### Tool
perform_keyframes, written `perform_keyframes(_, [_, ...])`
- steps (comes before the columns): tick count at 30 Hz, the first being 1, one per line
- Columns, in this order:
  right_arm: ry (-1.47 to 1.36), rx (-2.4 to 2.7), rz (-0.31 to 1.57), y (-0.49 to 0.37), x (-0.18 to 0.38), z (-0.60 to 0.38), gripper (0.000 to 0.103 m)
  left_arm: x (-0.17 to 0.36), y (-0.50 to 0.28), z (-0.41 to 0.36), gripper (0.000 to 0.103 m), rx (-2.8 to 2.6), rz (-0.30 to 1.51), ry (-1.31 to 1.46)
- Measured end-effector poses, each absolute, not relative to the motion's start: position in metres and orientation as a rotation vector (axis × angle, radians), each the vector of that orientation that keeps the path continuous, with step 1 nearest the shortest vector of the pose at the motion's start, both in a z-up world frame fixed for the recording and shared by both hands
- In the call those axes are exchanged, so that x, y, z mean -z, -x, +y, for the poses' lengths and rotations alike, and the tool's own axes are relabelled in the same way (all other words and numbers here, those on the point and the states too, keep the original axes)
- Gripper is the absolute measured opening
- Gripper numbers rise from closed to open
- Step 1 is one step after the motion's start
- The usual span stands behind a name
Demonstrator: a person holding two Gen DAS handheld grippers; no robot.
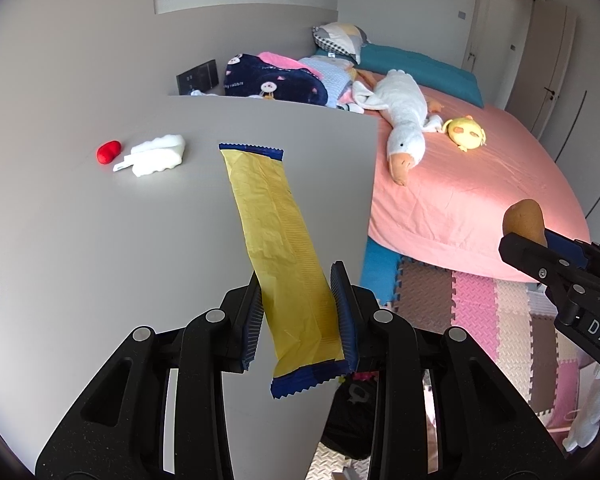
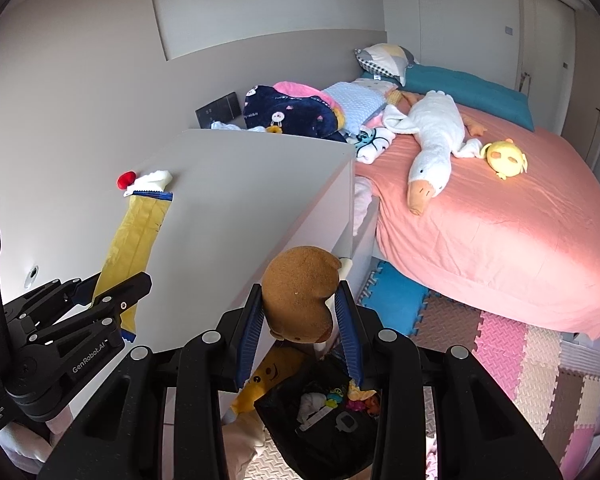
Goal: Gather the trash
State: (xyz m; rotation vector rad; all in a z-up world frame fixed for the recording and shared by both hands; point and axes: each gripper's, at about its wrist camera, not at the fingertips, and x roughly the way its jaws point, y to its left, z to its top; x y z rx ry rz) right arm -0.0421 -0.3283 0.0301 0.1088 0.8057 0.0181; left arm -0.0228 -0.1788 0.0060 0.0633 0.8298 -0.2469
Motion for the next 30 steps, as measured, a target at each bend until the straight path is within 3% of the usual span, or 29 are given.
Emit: perform_keyframes(30, [-0.193,0.136,0.797,0.097,-0.018,-0.405,0.038,0.015,0.07,-0.25,0.034,0.489,0.892,-0.167])
